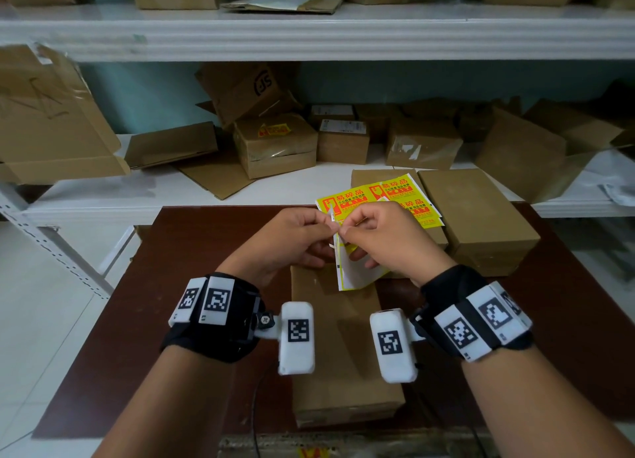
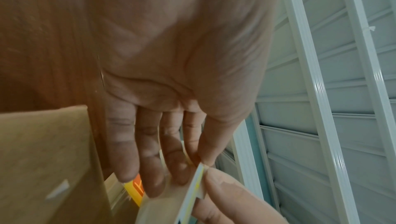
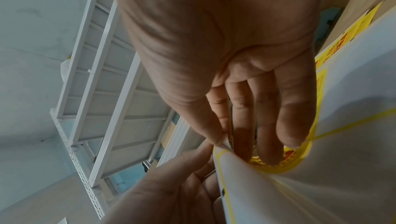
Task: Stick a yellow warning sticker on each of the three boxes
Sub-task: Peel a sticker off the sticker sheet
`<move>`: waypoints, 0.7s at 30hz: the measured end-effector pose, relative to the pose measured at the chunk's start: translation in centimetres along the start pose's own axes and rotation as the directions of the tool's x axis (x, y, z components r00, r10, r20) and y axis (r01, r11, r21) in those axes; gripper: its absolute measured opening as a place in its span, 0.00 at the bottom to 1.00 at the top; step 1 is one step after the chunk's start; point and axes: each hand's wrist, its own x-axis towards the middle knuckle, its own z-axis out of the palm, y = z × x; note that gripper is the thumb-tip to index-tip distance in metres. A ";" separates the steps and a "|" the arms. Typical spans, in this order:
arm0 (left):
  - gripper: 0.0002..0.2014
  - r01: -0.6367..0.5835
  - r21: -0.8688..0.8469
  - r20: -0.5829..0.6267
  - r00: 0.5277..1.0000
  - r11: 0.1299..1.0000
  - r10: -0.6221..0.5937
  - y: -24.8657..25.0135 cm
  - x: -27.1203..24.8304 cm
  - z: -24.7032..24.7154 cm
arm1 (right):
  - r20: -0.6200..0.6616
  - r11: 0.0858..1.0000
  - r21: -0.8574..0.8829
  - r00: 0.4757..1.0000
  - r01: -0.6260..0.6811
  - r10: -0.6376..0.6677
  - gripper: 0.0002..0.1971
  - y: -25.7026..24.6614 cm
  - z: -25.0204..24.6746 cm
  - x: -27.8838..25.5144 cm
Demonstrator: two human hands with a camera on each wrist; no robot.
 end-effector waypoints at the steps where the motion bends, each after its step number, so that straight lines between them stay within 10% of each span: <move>1: 0.05 0.001 0.003 0.000 1.000 1.000 -0.001 -0.1 0.1 0.0 | 0.000 1.000 0.004 1.000 -0.005 0.005 0.06 0.0 0.0 0.0; 21: 0.07 0.013 -0.040 -0.019 1.000 0.999 -0.014 0.3 -0.3 -0.3 | 0.002 0.985 0.146 0.996 -0.091 0.092 0.07 -0.2 -0.1 0.0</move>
